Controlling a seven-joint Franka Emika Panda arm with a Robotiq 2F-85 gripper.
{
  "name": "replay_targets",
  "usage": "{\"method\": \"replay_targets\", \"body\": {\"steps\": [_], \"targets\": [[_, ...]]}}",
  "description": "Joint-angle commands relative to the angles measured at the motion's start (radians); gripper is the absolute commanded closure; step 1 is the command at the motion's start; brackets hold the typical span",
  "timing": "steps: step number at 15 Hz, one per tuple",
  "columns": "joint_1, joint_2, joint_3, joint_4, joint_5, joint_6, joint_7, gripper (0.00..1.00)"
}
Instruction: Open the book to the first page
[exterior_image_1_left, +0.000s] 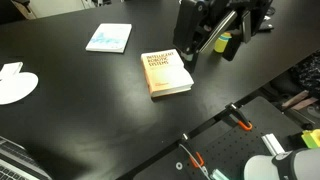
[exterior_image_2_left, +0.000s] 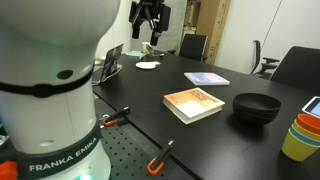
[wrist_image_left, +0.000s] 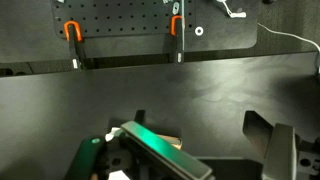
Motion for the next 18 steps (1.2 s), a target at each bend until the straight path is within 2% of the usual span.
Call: {"method": "replay_targets", "body": {"steps": [1,11,12,15,18], "targets": [[-0.006,0.001,0.005,0.0,0.003,-0.003,-0.004,0.0],[-0.006,0.003,0.005,0.0,0.003,-0.004,-0.004,0.0],[-0.016,0.056,0.011,0.004,0.002,0.062,-0.001,0.0],[-0.015,0.164,-0.004,0.028,0.009,0.166,-0.038,0.0],[-0.044,0.307,-0.005,0.072,-0.028,0.319,-0.035,0.0]]}}
